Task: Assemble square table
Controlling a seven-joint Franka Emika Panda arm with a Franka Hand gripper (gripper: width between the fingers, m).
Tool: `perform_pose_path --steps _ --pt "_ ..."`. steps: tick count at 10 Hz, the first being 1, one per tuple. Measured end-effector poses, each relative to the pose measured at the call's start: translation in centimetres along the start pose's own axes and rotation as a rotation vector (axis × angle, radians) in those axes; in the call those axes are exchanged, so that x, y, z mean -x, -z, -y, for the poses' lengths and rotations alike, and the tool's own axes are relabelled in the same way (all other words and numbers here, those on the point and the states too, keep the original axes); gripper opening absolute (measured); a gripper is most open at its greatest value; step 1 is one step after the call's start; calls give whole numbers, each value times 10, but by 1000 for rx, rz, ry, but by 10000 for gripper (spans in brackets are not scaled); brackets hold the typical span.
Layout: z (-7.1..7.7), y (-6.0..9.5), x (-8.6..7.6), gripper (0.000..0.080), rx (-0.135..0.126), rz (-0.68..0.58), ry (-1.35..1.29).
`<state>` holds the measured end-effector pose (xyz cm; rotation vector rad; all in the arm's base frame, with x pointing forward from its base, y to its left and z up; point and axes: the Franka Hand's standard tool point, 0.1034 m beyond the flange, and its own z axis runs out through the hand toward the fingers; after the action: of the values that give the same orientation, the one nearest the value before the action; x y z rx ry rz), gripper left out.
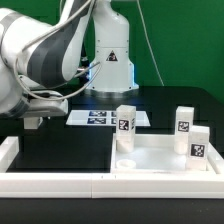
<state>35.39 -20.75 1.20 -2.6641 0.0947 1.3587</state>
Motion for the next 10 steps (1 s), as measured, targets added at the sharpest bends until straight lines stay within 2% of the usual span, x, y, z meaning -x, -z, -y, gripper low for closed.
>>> perform_pose_path --steps 1,2,3,8,9,10 --pt "0 0 0 414 0 0 0" --pt "0 0 0 414 0 0 0" --pt "0 0 0 288 -1 0 -1" --pt "-1 0 0 288 -1 0 -1" --pt "4 8 2 288 -1 2 4" --pt "20 40 8 290 7 -34 31"
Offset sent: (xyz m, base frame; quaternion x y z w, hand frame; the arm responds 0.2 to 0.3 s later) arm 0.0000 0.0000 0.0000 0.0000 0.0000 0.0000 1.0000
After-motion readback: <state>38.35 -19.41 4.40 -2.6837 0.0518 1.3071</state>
